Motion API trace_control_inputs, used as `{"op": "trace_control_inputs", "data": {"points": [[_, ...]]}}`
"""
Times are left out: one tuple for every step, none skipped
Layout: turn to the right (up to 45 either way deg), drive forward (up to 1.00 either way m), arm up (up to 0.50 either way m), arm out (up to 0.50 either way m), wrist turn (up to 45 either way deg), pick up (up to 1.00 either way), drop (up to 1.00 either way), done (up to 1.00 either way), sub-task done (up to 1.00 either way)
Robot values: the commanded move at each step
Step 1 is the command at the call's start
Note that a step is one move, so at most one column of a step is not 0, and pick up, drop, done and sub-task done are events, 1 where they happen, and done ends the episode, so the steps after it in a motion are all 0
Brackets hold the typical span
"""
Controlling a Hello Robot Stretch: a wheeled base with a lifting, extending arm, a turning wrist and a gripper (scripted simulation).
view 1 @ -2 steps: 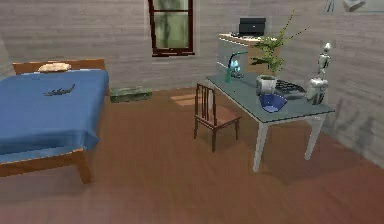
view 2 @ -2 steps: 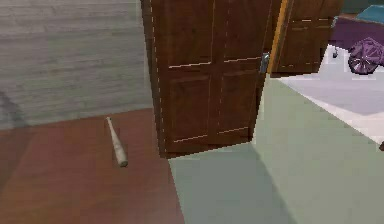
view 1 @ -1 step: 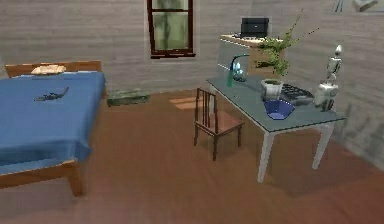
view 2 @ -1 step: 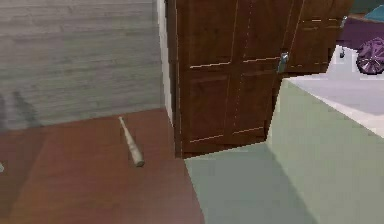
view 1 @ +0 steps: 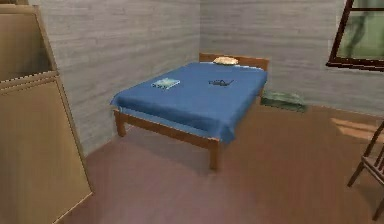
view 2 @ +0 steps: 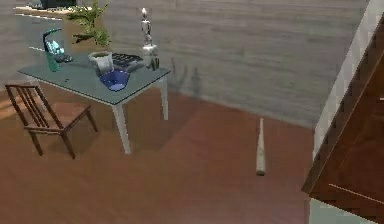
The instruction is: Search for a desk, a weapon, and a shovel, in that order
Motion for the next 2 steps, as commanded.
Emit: {"op": "trace_control_inputs", "data": {"points": [[-42.0, 0.0, 0.0, 0.0, 0.0, 0.0, 0.0, 0.0, 0.0], [0.0, 0.6, 0.0, 0.0, 0.0, 0.0, 0.0, 0.0, 0.0]]}}
